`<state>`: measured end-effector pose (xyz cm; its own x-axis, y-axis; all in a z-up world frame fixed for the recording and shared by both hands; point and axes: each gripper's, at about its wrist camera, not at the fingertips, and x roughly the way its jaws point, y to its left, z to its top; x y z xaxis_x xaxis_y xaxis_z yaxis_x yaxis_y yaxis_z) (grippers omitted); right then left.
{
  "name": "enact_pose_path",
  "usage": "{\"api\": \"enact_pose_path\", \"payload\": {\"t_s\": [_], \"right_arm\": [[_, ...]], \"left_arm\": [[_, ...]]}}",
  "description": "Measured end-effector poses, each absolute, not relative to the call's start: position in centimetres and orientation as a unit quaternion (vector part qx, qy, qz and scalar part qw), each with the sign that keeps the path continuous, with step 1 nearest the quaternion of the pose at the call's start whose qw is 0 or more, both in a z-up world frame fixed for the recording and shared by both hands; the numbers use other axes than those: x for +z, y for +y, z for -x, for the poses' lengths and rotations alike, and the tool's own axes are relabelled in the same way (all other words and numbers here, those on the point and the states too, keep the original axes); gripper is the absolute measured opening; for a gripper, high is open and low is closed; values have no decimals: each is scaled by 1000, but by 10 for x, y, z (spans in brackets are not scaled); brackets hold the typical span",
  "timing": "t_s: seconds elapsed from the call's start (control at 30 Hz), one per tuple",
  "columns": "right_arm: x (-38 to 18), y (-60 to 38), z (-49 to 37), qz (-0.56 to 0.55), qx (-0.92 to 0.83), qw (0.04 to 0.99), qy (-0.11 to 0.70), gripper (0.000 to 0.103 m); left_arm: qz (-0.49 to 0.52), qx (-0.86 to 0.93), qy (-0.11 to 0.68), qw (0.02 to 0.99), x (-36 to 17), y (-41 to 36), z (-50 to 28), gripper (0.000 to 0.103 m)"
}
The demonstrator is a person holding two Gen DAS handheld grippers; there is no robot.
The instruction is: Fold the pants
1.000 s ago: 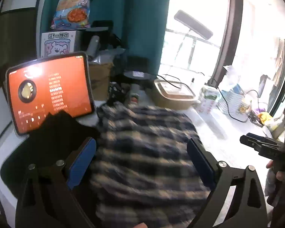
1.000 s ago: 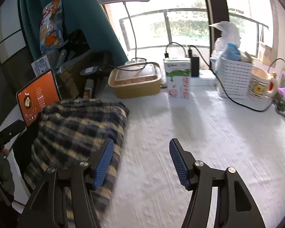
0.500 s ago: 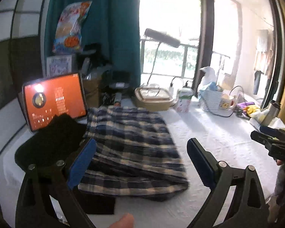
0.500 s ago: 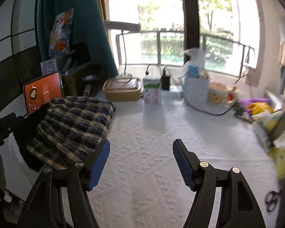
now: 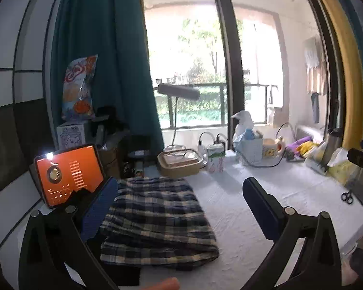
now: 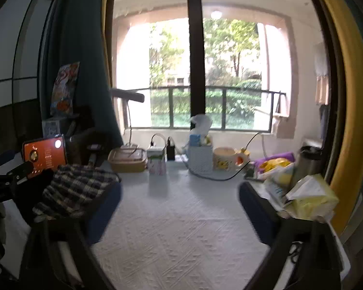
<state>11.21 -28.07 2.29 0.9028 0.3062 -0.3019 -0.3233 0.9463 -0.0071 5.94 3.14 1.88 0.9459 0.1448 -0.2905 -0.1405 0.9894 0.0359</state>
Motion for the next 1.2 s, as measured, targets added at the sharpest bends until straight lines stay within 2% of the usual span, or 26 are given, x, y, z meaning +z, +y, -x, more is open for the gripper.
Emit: {"api": "enact_pose_path", "payload": {"t_s": [0.3, 1.2], "right_arm": [[37, -280, -90, 43, 152, 981, 109, 103], [30, -249, -94, 74, 159, 976, 130, 103]], "left_arm": [[12, 55, 113, 992, 22, 33, -41, 102], [35, 73, 125, 989, 12, 51, -34, 102]]}}
